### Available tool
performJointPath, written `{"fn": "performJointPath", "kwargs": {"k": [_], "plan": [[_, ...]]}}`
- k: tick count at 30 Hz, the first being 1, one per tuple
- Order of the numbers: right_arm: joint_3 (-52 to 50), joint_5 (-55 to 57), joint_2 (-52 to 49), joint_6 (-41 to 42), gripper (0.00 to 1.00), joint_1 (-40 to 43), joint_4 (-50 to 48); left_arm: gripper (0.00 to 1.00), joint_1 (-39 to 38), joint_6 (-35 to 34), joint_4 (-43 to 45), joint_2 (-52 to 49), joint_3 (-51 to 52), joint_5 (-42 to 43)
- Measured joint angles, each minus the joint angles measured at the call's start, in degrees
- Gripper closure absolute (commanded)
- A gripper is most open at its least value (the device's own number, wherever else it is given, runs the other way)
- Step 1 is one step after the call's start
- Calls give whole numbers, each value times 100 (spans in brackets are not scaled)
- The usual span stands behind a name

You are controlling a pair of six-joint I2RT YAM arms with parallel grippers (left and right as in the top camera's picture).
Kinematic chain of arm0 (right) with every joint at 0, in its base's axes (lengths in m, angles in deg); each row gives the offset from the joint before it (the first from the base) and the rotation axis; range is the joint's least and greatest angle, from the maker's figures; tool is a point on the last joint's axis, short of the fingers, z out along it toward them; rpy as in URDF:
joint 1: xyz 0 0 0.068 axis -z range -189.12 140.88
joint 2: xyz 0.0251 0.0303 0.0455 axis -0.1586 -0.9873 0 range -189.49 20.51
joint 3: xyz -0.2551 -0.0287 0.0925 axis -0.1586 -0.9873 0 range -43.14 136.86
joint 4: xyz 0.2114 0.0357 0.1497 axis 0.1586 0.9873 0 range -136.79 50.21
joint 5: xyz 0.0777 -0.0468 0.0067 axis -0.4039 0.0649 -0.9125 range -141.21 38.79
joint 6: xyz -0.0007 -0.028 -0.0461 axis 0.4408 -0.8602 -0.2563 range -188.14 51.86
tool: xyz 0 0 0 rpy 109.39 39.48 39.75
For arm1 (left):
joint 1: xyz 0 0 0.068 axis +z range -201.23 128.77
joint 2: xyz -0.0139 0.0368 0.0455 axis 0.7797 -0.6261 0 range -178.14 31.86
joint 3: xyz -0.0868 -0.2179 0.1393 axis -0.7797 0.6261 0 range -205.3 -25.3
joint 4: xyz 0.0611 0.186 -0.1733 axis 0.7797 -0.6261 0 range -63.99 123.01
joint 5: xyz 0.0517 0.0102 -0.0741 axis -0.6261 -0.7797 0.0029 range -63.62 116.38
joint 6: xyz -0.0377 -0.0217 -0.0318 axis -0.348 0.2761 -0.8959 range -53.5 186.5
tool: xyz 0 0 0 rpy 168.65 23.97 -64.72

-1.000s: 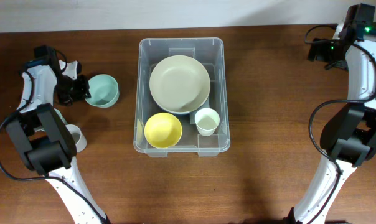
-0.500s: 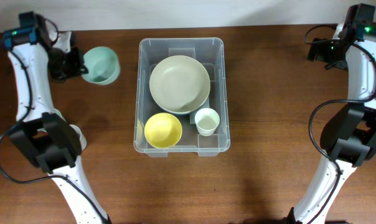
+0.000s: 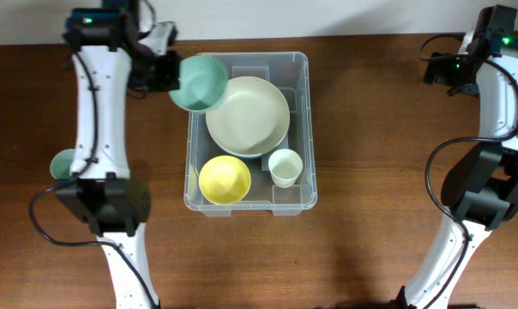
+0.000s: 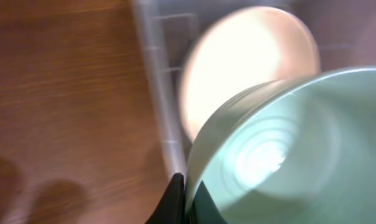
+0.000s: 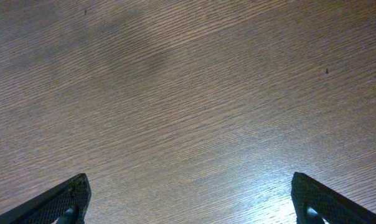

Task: Pack container
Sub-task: 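Lift the mint bowl and carry it over the bin, then lower the mint bowl onto the yellow bowl at front left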

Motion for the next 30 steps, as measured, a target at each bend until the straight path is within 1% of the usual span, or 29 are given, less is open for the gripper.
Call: {"fn": "performJointPath", "kwargs": {"k": [4,10,14,24,30], "plan": [[0,0,0,-4,1,0,0,99,-619,-109,-52,160,-17,-313],[0,0,0,-2,1,0,0,99,-1602,-492,-114,188,-31,-1217],[0,0,0,-2,1,0,0,99,-2039,-691,-120,188,-33,-1547],[0,0,0,-2,1,0,0,99,-2542,-1399,-273,188,-33,-2809],[0,0,0,-2,1,0,0,99,-2601,-1578,-452,295,-33,-3077]]}}
